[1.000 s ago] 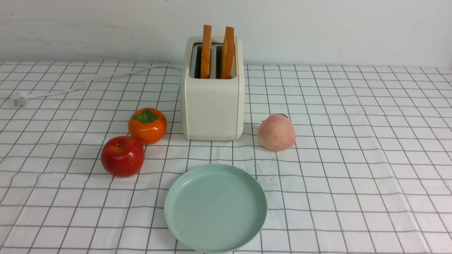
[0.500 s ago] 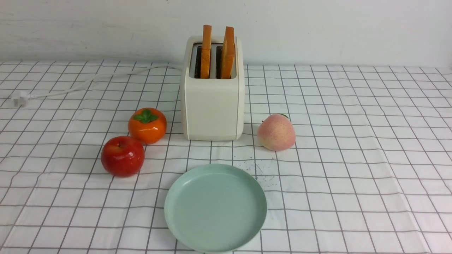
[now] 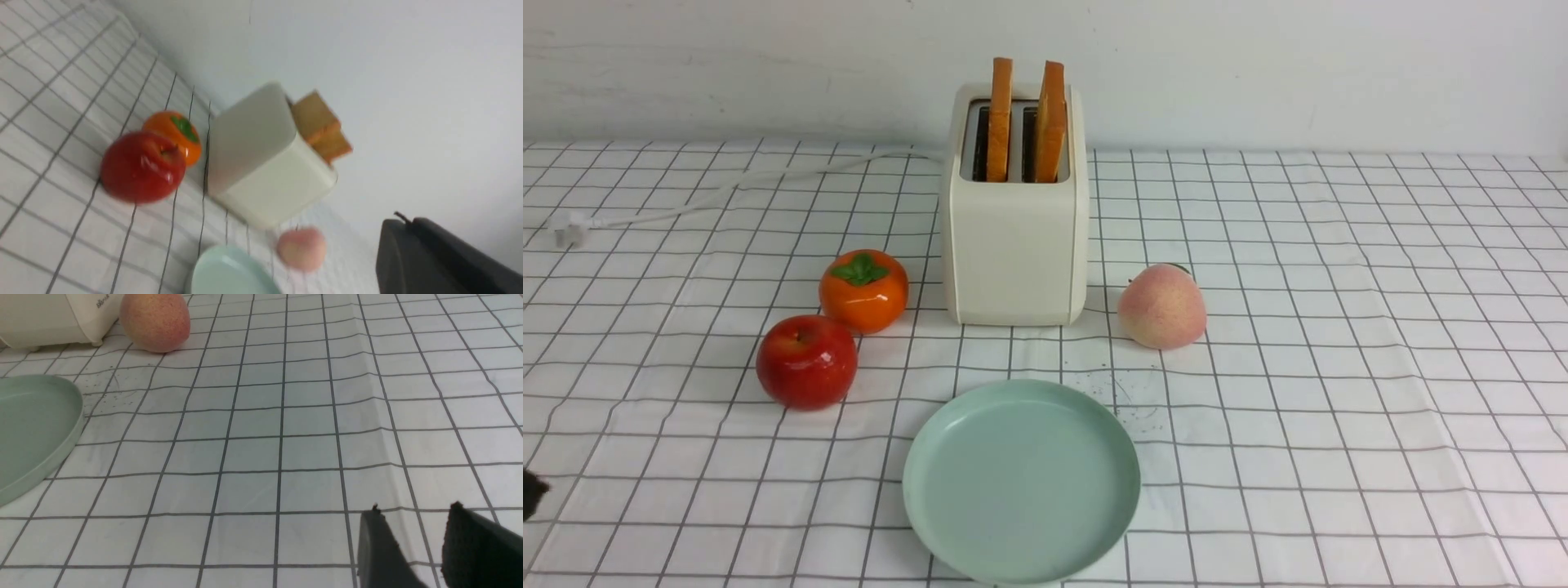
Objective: Take toasted bread from bread machine on white checkered table place on plate.
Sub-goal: 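Reach for a toast slice standing in the toaster with the left gripper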
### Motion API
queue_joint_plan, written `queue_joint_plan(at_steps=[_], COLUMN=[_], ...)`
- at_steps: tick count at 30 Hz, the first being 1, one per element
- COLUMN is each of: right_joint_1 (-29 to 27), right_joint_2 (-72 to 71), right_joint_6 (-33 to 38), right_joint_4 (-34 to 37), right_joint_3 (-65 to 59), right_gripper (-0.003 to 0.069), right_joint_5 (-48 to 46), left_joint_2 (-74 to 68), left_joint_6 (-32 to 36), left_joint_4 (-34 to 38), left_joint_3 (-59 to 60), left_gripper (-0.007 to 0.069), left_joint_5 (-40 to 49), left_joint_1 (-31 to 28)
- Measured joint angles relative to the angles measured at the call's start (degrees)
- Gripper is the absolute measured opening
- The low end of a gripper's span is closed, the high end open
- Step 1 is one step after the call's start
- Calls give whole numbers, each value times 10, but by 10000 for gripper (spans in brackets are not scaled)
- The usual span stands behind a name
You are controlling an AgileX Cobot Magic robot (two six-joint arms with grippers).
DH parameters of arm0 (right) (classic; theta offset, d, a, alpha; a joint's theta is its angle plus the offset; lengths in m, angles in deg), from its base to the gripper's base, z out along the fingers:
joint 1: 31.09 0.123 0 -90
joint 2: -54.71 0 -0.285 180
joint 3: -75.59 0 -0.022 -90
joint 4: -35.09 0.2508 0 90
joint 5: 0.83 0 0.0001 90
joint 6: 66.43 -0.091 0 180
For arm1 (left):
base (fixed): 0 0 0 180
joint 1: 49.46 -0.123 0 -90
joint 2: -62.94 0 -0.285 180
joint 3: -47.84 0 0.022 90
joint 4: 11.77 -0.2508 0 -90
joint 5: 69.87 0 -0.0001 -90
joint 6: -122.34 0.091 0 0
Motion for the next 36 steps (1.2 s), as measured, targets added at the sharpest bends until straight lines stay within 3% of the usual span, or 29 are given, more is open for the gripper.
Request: queue_joint_plan(at_steps=[4, 8, 12, 17, 20, 25, 28, 34, 36], right_joint_1=[0, 0, 0, 0, 0, 0, 0, 0, 0], right_joint_2=[0, 0, 0, 0, 0, 0, 0, 0, 0], right_joint_6=[0, 0, 0, 0, 0, 0, 0, 0, 0], right_joint_4=[0, 0, 0, 0, 0, 0, 0, 0, 0], right_joint_3=[0, 0, 0, 0, 0, 0, 0, 0, 0], right_gripper=[241, 241, 241, 241, 241, 241, 241, 241, 241], right_joint_5=[0, 0, 0, 0, 0, 0, 0, 0, 0], left_joint_2=[-187, -376, -486, -592, -662, -754, -822, -925, -944], left_joint_6=[23, 46, 64, 40, -38, -95, -101, -104, -108], left_joint_4=[-78, -150, -164, -223, -329, -430, -446, -482, -501], left_joint_3=[-152, -292, -379, -504, -605, -708, -765, -850, -866], left_gripper=[-13, -13, -13, -13, -13, -4, 76, 367, 414], left_joint_5=[194, 325, 343, 335, 303, 261, 232, 193, 183], left_joint_1=[0, 0, 5, 102, 186, 229, 232, 231, 231])
